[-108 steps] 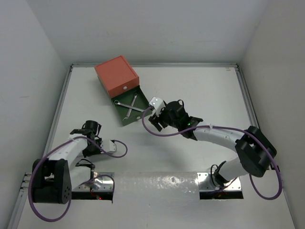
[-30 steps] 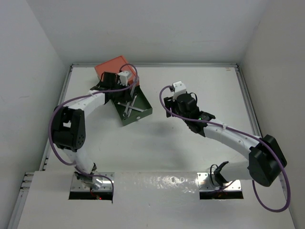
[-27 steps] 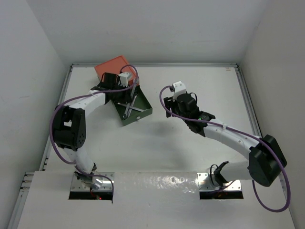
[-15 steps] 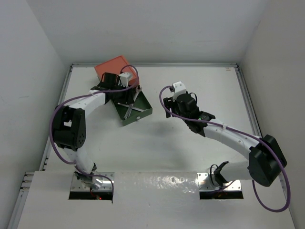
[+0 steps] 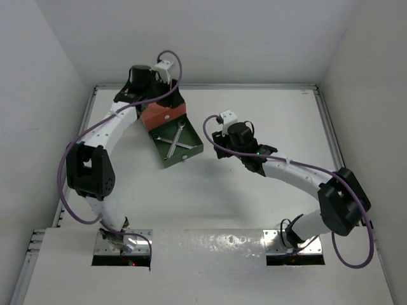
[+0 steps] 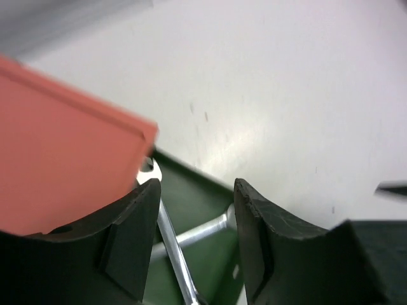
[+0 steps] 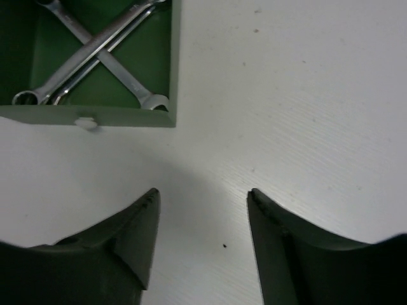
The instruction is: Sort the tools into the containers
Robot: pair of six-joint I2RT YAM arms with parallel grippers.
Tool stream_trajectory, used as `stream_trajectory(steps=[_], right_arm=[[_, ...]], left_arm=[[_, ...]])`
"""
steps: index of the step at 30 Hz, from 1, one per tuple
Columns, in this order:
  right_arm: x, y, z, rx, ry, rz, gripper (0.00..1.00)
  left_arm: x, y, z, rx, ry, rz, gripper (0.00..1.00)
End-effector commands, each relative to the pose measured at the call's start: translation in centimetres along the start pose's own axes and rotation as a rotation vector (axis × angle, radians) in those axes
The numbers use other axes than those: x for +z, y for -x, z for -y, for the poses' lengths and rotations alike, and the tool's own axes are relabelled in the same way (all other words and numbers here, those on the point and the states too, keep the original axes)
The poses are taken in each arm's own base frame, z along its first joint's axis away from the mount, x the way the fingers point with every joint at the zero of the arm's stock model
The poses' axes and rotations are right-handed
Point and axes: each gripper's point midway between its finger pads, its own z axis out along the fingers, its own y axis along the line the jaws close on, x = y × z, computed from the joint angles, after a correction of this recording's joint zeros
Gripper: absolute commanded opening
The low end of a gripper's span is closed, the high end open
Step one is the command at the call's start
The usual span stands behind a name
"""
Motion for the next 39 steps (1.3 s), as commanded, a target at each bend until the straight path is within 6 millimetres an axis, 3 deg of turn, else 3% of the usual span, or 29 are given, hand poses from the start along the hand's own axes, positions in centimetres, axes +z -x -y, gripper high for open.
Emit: stream_trajectory(steps=[1,2,4,5,6,7,8,9,10,11,12,13,18,19,20,21,23,30,31,33,34,39], right_arm=[[0.9,2.4,-2.8,0.057,0.114,0.063,0.52],[1.1,2.3,-3.7,0.087,0.146,0.063,0.51],[1.9,1.5,-5.1,0.096,0.175,0.066,0.44],[1.9,1.1,-5.8,0.110,0.179,0.064,0.43],[2.2,1.1,-6.4,0.117,0.186,0.079,0.40],[2.4,0.9,-6.9,0.121,0.190,0.085,0.33],[2.3,0.3,-8.1,0.127,0.208,0.085,0.29],[2.8,0.1,-9.0,0.126,0.227,0.099,0.24],[3.3,-0.7,-10.4,0.118,0.253,0.099,0.22],[3.2,-0.6,-10.8,0.119,0.261,0.099,0.20],[4.1,-1.4,-11.4,0.128,0.269,0.093,0.19],[4.5,-1.6,-11.8,0.168,0.279,0.086,0.17],[7.1,-1.8,-11.9,0.172,0.246,0.100,0.11],[7.8,-2.6,-12.0,0.161,0.239,0.081,0.10],[8.2,-2.2,-12.1,0.156,0.239,0.089,0.09],[8.5,-2.1,-12.2,0.152,0.242,0.090,0.09],[9.5,-2.4,-12.2,0.150,0.239,0.088,0.09],[12.5,0.1,-11.8,0.183,0.234,0.167,0.07],[12.8,1.4,-11.6,0.188,0.241,0.190,0.07],[13.5,1.7,-11.8,0.174,0.243,0.193,0.07],[13.8,3.0,-12.1,0.161,0.249,0.218,0.07],[16.1,3.0,-12.9,0.120,0.272,0.216,0.06]], left_arm=[[-2.7,8.4,-1.0,0.047,0.077,0.185,0.47],[-3.0,10.0,-2.2,0.025,0.116,0.215,0.47],[-3.4,9.7,-7.5,-0.054,0.247,0.200,0.46],[-4.1,11.0,-9.1,-0.092,0.286,0.227,0.46],[-4.8,10.0,-12.1,-0.129,0.369,0.199,0.45],[-4.2,9.7,-14.2,-0.140,0.412,0.180,0.45],[-4.1,9.1,-15.7,-0.126,0.454,0.153,0.44],[-3.7,7.2,-18.0,-0.130,0.522,0.095,0.43],[-3.5,6.9,-18.8,-0.108,0.550,0.090,0.42],[-3.2,5.4,-19.3,-0.113,0.568,0.056,0.42],[-3.0,6.0,-19.7,-0.097,0.580,0.099,0.42],[-2.3,4.2,-20.0,-0.109,0.580,0.072,0.42],[-1.4,3.7,-20.9,-0.118,0.594,0.085,0.40],[-1.1,2.6,-20.9,-0.125,0.595,0.071,0.39],[-1.2,2.3,-20.9,-0.113,0.595,0.075,0.39],[-1.5,3.3,-20.6,-0.086,0.598,0.115,0.39],[-0.9,1.2,-20.5,-0.069,0.593,0.073,0.39],[0.5,-4.9,-20.5,-0.061,0.568,-0.055,0.36],[0.6,-5.3,-20.5,-0.061,0.567,-0.062,0.36],[1.0,-6.6,-20.2,-0.066,0.545,-0.084,0.35],[1.2,-6.9,-20.1,-0.063,0.539,-0.089,0.35],[1.6,-8.4,-19.9,-0.058,0.534,-0.109,0.33]])
